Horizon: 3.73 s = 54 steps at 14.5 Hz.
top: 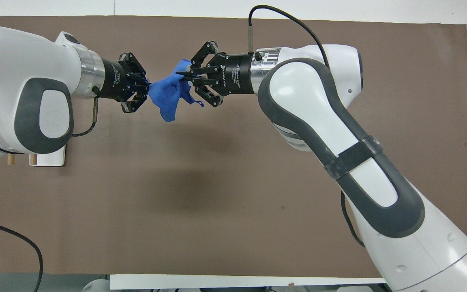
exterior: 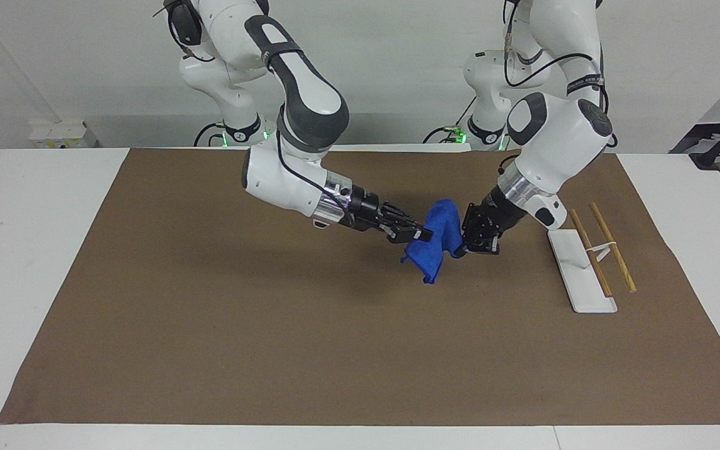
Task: Right arm passes towel to left arm to hang
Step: 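Open the right gripper and release the towel to the left gripper, then carry the towel over the rack with the left gripper while the right gripper withdraws, then lower the towel onto the white rack and open the left gripper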
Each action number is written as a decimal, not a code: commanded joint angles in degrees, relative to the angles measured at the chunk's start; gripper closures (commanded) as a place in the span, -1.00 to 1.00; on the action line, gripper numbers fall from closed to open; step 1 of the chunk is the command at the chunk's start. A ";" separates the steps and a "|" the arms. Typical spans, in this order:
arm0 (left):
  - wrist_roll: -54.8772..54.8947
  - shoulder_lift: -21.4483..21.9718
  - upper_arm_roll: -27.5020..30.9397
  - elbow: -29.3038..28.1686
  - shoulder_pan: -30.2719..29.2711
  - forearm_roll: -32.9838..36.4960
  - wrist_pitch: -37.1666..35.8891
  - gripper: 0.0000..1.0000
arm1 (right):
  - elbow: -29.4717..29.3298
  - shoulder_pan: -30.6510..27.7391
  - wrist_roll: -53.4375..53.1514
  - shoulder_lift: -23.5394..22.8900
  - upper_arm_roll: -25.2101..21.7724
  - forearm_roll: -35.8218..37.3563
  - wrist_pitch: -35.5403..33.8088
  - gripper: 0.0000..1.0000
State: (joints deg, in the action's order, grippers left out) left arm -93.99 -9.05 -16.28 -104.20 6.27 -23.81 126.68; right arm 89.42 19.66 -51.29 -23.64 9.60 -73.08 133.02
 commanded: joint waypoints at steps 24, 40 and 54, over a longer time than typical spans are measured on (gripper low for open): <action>3.64 3.77 2.39 0.31 -10.91 2.00 -0.21 1.00 | -1.09 -15.51 30.07 7.99 -0.46 70.49 -16.01 -1.00; 3.73 8.78 4.76 -0.30 -29.74 6.40 -4.52 1.00 | -7.34 -29.41 43.90 14.68 -0.20 79.32 -40.29 -1.00; 19.62 14.05 11.01 -8.55 -27.72 6.41 -4.52 1.00 | 0.93 -30.29 47.86 21.62 -3.98 75.63 -40.12 -1.00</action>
State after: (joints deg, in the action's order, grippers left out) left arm -78.35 1.20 -6.67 -108.21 -22.98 -17.99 122.77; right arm 88.83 -10.61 -4.55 -2.77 5.87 3.36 91.85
